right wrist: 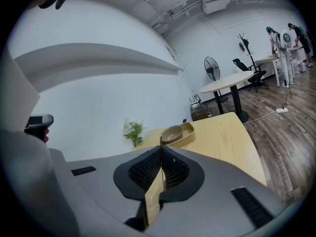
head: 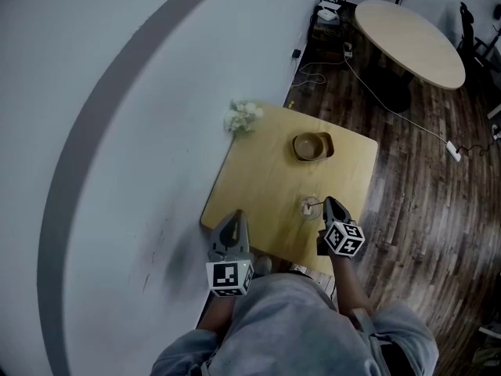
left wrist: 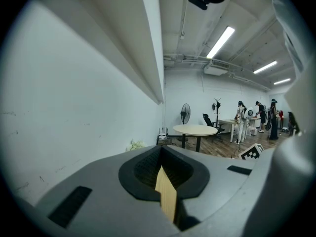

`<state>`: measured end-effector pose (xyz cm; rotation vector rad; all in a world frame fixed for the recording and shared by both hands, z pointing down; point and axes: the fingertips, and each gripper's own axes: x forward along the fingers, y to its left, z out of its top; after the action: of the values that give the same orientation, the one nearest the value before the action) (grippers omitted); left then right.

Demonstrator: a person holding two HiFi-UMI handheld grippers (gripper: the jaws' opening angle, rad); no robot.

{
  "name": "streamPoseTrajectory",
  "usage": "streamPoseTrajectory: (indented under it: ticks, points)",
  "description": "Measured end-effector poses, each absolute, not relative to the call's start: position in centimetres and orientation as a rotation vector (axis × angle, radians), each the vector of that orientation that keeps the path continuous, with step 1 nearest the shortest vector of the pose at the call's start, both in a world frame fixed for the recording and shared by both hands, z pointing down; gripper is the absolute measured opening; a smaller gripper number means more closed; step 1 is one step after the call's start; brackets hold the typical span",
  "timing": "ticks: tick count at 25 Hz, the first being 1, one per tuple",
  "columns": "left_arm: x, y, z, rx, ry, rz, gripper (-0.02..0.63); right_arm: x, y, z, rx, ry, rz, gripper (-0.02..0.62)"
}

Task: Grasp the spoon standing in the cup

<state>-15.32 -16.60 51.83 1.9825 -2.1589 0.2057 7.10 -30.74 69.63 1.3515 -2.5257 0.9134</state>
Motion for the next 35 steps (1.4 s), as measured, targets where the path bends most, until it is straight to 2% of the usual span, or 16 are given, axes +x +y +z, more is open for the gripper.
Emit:
streamPoseTrajectory:
  ticks: [35]
  points:
    - [-10.5,-18.0,50.1,2.311,-1.877,0.099,0.002,10.9,-24.5,54.4,1.697,-2.680,0.548,0.002]
